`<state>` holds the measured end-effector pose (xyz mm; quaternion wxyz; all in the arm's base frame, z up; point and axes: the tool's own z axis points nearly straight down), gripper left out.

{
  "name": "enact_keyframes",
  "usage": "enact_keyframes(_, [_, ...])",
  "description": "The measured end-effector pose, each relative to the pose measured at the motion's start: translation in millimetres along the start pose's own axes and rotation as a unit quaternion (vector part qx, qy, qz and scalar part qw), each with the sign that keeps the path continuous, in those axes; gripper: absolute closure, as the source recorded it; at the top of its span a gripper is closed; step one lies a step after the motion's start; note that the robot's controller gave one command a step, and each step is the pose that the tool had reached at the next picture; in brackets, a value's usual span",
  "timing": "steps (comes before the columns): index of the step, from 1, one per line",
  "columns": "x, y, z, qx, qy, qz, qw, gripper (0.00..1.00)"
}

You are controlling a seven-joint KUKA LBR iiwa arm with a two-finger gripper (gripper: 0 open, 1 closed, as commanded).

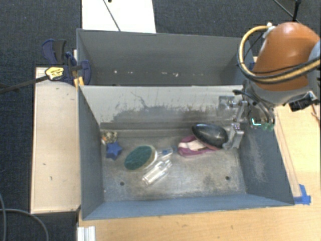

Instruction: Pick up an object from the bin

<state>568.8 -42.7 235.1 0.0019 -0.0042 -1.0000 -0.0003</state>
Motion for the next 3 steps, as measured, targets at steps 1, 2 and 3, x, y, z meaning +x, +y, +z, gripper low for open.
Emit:
enact_keyframes(1, [-23.3, -35.4, 159.4, 0.000, 0.0002, 0.100, 0.9950, 0.00])
enact_keyframes(2, [-25.0, -35.7, 154.0, 0.000, -0.0015, 0.098, 0.9952, 1.00])
enact_keyframes(3, [-13.7, -52.0, 24.4, 0.001, -0.0067, 0.091, 0.9959, 1.00])
